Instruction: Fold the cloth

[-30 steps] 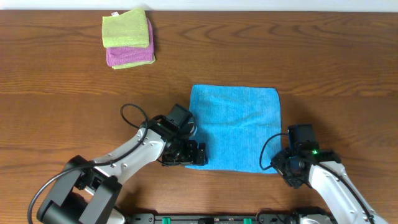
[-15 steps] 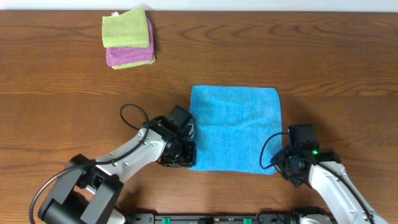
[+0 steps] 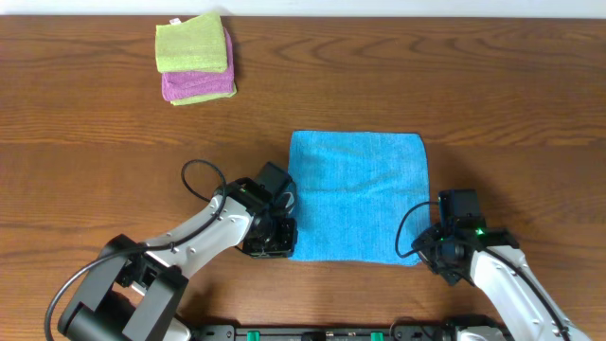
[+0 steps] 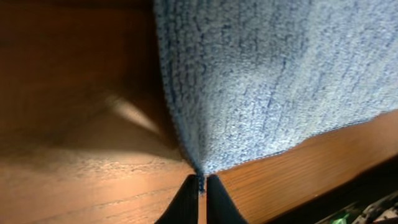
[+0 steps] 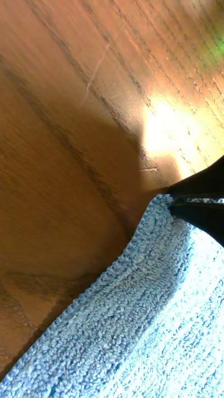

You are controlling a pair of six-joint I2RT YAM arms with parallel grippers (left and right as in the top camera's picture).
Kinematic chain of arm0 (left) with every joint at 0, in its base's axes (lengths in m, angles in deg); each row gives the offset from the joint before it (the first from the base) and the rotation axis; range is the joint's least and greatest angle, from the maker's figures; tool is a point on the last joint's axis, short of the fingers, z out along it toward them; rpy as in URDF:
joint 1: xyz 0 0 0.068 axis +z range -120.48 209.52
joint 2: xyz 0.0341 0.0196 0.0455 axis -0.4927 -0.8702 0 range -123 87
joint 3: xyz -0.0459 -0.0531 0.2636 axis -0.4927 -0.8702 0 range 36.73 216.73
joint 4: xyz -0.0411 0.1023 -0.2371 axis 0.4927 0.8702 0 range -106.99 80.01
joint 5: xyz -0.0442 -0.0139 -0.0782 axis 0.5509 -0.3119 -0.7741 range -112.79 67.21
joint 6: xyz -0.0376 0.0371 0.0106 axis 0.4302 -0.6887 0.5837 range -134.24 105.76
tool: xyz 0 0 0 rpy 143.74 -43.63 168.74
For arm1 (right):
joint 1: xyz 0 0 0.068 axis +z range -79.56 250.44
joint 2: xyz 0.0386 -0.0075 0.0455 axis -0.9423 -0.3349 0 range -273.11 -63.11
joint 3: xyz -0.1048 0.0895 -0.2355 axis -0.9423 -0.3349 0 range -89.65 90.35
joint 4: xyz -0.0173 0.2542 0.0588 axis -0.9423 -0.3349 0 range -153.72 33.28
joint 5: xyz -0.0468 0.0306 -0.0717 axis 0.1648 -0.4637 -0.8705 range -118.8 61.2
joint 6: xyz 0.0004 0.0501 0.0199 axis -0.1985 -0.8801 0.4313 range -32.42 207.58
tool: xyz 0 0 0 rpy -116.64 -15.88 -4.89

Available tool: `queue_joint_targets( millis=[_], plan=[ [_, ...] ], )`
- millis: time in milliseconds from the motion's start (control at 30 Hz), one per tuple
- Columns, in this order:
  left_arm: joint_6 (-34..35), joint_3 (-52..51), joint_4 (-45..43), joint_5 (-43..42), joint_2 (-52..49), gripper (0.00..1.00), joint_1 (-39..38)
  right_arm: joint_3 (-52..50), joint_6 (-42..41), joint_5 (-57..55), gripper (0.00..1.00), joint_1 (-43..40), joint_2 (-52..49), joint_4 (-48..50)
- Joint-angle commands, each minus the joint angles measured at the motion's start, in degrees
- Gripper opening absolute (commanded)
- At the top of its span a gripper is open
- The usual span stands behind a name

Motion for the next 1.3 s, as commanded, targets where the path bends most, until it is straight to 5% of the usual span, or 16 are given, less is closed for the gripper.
queue_joint_targets(
  millis=[0,233,467,1200,1267],
  plan=[
    [0.26,-0.61,-0.09,2.47,-0.46,0.06,-0.22,-2.71,0.26,0.26,0.01,-0.59,-1.68,0.52],
    [3.69,-0.68,-1.86,7.02,-0.46,0.06,-2.12,-2.71,0.26,0.26,0.01,-0.59,-1.68,1.11],
    [5.14,1.31,-4.52,0.66,-0.28,0.06,-1.73,-2.64,3.37,5.84,0.01,-0.59,-1.68,2.95],
    [1.05,14.25,11.65,8.76,0.24,0.06,-1.73,6.75,11.47,2.58,0.02,-0.59,-1.62,0.26],
    [0.61,14.19,15.19,9.4,0.24,0.18,-1.73,6.75,11.47,2.58,0.01,-0.59,-1.62,0.24]
  ],
)
